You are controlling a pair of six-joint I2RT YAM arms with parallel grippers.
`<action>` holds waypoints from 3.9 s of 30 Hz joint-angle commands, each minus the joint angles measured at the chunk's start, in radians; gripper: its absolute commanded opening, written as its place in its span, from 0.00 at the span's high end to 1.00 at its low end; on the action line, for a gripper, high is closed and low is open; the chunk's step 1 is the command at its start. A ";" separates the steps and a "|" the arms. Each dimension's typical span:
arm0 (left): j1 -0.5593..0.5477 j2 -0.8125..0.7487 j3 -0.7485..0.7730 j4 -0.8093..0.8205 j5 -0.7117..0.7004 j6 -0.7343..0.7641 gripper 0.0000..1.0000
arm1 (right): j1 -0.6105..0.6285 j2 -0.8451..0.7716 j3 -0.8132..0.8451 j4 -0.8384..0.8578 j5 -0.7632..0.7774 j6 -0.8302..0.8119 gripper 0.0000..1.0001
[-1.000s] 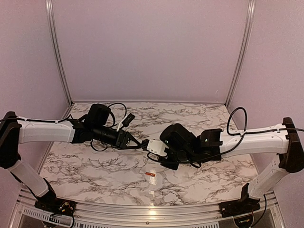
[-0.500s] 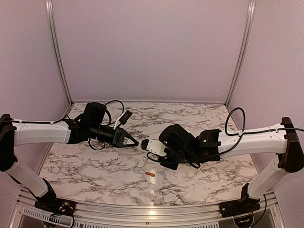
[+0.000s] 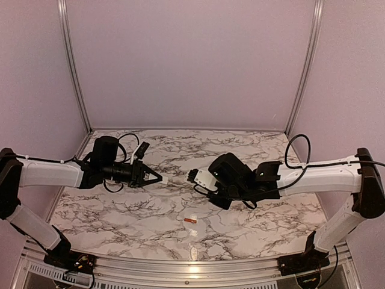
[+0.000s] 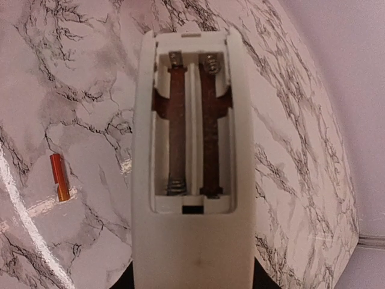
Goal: Load the batteries into the remote control
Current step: Place the battery cover at the center of the board, then pass from the right arm to the left, then pass from the left arm to the right
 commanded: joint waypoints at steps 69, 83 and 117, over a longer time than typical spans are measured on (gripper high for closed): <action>-0.336 -0.027 0.032 0.014 0.138 0.206 0.34 | 0.196 -0.223 -0.042 -0.068 -0.242 -0.176 1.00; -0.341 -0.002 0.044 0.081 0.171 0.147 0.81 | 0.205 -0.218 0.000 -0.069 -0.182 -0.225 1.00; -0.207 -0.024 -0.213 1.184 -0.238 -0.214 1.00 | -0.157 -0.522 -0.272 0.783 -0.555 0.608 0.01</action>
